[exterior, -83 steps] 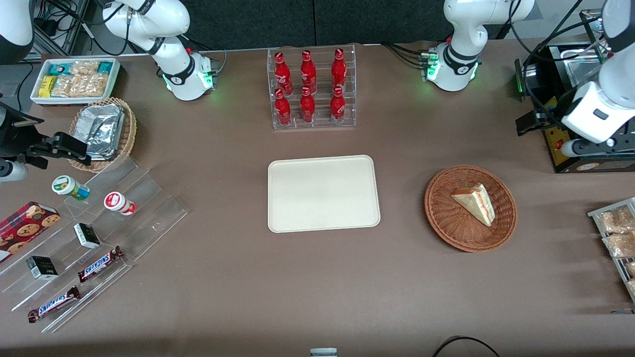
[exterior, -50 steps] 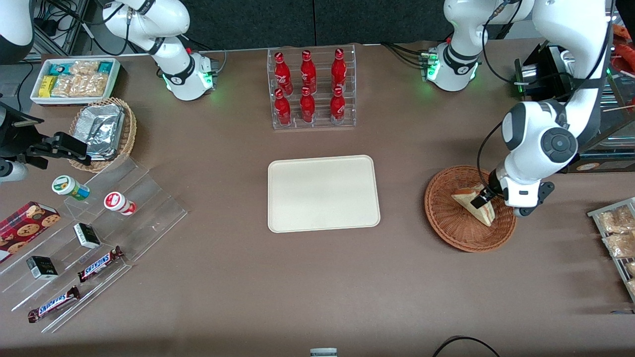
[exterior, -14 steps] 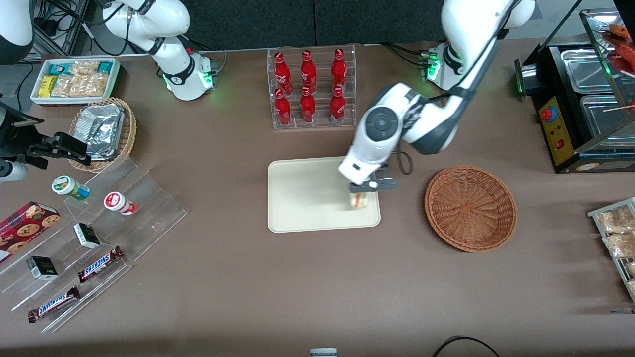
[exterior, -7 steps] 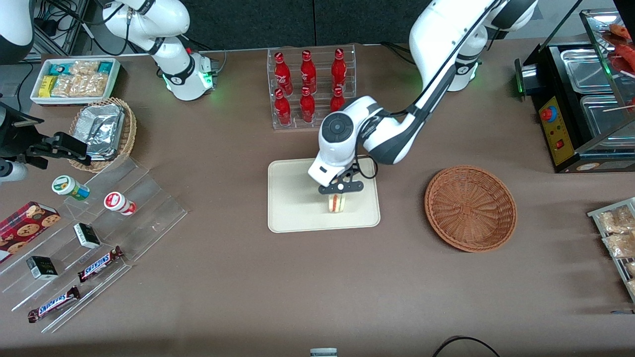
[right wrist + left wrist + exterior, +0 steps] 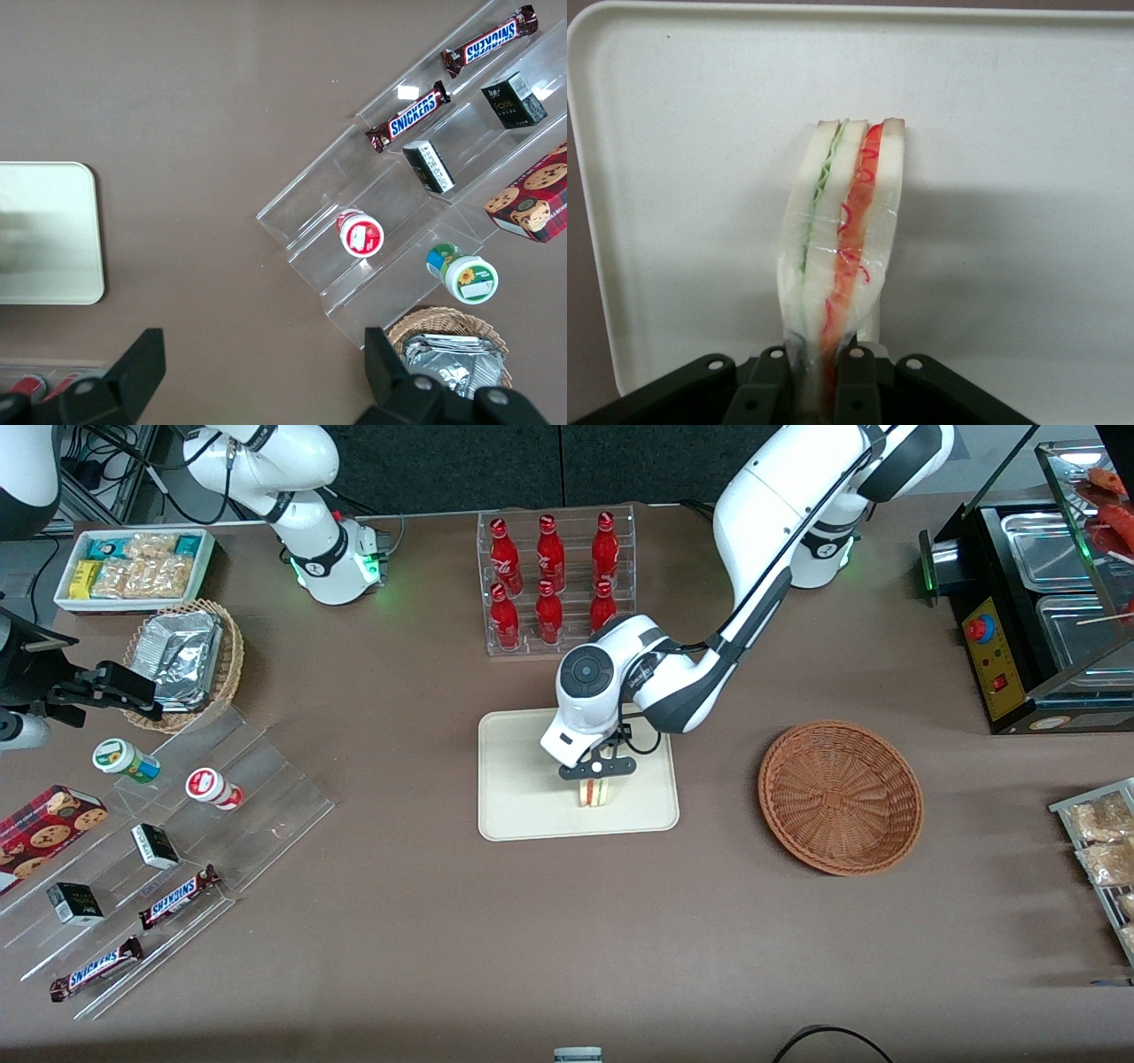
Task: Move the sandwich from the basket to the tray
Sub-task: 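Lower the sandwich onto the white tray with the left gripper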
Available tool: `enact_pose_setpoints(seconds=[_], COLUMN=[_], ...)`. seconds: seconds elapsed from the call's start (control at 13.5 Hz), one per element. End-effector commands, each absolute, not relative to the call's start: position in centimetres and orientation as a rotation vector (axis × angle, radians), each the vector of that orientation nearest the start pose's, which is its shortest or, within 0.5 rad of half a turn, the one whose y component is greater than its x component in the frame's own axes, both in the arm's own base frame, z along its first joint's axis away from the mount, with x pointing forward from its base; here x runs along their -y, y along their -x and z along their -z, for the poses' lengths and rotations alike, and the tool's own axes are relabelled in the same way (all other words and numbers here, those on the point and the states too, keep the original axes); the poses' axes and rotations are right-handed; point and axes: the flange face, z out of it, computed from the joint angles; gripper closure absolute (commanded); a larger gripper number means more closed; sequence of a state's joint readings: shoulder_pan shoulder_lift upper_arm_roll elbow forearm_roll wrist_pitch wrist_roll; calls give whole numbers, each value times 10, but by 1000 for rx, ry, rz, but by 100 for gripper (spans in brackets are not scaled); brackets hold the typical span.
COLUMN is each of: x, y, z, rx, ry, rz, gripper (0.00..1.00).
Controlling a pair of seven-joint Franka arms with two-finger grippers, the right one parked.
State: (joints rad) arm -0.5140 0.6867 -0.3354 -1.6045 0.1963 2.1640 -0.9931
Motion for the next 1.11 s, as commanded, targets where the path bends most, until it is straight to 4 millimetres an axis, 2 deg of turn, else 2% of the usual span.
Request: enact_pose_setpoints(seconds=[0.0,0.15,0.3,0.59,0.67,0.89,1.04], x=[497,498,497,490,485,435,407], y=[-487,-488,-491,-505,-512,-554,-572], z=[-237,-240,-253,-293,-312,-349,-357], rx=[157,156,179,237,267,435,478], ry=[3100,3098,3101,3073,3071,3098,3089], rz=[-117,-112,-76,-76,-69,-88,-83], gripper=[0,0,0,0,0,0,0])
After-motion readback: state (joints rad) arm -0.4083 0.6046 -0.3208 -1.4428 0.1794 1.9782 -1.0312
